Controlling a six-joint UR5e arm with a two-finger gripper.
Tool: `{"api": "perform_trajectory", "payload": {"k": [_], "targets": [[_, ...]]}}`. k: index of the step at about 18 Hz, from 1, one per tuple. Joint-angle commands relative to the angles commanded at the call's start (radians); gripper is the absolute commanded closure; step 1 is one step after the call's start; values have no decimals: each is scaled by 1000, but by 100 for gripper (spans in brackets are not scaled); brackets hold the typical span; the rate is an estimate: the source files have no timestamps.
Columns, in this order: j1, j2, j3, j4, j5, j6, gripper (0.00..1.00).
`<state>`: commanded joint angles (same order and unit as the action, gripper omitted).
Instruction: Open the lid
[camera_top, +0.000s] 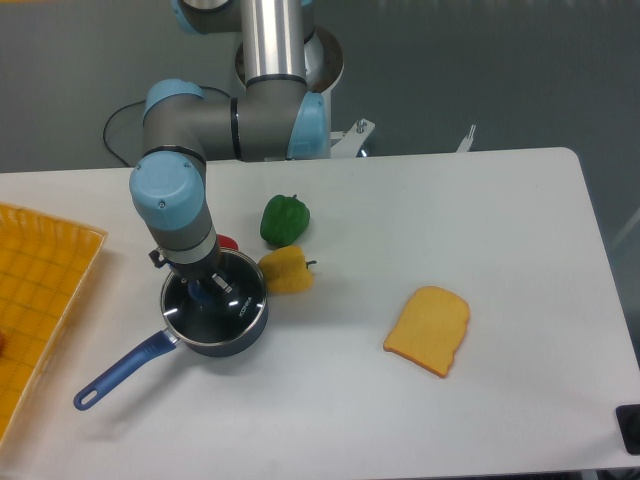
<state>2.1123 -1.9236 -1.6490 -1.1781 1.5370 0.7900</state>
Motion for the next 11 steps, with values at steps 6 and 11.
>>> {"api": "perform_trajectory", "payload": {"k": [6,11], "targets": [[0,0,6,-6,2,2,50],[2,3,43,-41,28,9,51]]}}
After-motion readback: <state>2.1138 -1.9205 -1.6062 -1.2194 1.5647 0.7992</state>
